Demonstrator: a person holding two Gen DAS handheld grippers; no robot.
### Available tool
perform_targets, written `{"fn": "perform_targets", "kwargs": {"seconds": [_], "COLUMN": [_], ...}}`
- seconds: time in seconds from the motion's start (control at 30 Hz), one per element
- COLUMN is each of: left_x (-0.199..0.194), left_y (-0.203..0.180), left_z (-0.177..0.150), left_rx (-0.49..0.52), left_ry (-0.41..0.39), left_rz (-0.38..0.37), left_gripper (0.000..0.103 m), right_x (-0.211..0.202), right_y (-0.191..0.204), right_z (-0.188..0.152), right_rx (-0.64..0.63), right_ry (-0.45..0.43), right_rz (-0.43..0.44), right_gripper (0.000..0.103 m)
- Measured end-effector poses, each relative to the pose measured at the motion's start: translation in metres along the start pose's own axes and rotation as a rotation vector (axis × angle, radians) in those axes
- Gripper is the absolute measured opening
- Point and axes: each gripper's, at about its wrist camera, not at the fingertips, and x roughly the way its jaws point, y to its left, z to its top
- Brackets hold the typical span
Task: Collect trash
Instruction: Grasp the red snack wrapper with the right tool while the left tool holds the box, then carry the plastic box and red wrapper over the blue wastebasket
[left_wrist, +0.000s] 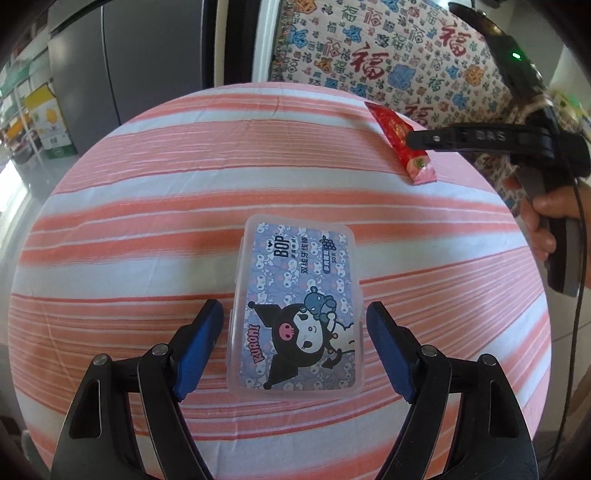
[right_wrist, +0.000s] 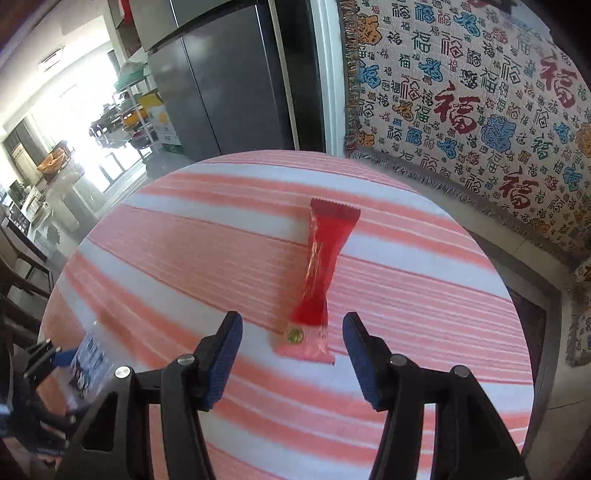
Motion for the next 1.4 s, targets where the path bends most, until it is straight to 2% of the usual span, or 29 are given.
{"fn": "perform_targets", "kwargs": {"seconds": [0.1, 0.13, 0.17, 0.2, 0.33, 0.47, 0.6, 0.67, 0.7, 0.73, 0.77, 0.8, 0.83, 0.9, 0.97, 1.03, 1.33, 1.4], "left_x": [0.001, 0.0, -0.001, -0.001, -0.006, -0.021, -0.028, -0.03, -0.031, -0.033, -0.034, -0.036, -0.037, -0.037, -0.036, -0.035, -0.034, -0.033], "left_y": [-0.007, -0.009, -0.01, -0.009, -0.015, -0.041, -0.071, -0.079, -0.082, -0.083, -0.083, -0.081, -0.079, -0.082, -0.082, -0.081, -0.079, -0.08], "left_z": [-0.005, -0.005, -0.006, -0.006, -0.013, -0.034, -0.057, -0.068, -0.072, -0.077, -0.081, -0.086, -0.091, -0.098, -0.1, -0.1, -0.098, -0.092], "left_rx": [0.045, 0.056, 0.064, 0.063, 0.05, 0.071, 0.09, 0.109, 0.12, 0.125, 0.119, 0.104, 0.099, 0.138, 0.141, 0.144, 0.157, 0.171], "left_ry": [-0.013, -0.022, -0.029, -0.029, -0.033, -0.009, -0.002, -0.023, -0.027, -0.03, -0.025, -0.026, -0.039, -0.05, -0.052, -0.048, -0.047, -0.024], "left_rz": [0.039, 0.049, 0.056, 0.045, -0.008, -0.111, -0.11, -0.053, -0.02, -0.008, 0.0, 0.011, 0.022, 0.072, 0.089, 0.091, 0.081, 0.067], "left_gripper": [0.077, 0.066, 0.063, 0.063, 0.062, 0.062, 0.063, 0.064, 0.065, 0.074, 0.089, 0.093, 0.095, 0.095, 0.101, 0.102, 0.102, 0.101], "right_x": [0.032, 0.037, 0.041, 0.035, -0.005, -0.062, -0.11, -0.118, -0.119, -0.117, -0.114, -0.113, -0.114, -0.113, -0.112, -0.113, -0.107, -0.106], "right_y": [0.005, 0.003, 0.003, 0.003, -0.012, -0.008, 0.011, 0.021, 0.025, 0.028, 0.029, 0.03, 0.032, 0.035, 0.034, 0.034, 0.029, 0.026], "right_z": [0.002, -0.002, -0.007, -0.012, -0.05, -0.116, -0.191, -0.218, -0.227, -0.234, -0.24, -0.245, -0.247, -0.249, -0.246, -0.246, -0.239, -0.235], "right_rx": [0.045, 0.061, 0.077, 0.077, 0.18, 0.189, 0.184, 0.182, 0.177, 0.176, 0.176, 0.176, 0.173, 0.171, 0.171, 0.18, 0.159, 0.164], "right_ry": [0.054, 0.076, 0.095, 0.068, 0.065, 0.091, 0.075, 0.056, 0.047, 0.042, 0.039, 0.023, -0.008, -0.018, -0.026, -0.018, 0.058, 0.09], "right_rz": [-0.097, -0.092, -0.096, -0.133, -0.08, -0.075, -0.128, -0.157, -0.173, -0.188, -0.208, -0.217, -0.218, -0.238, -0.242, -0.236, -0.218, -0.207], "right_gripper": [0.058, 0.054, 0.044, 0.026, 0.026, 0.026, 0.026, 0.026, 0.028, 0.029, 0.03, 0.041, 0.057, 0.066, 0.067, 0.068, 0.068, 0.068]}}
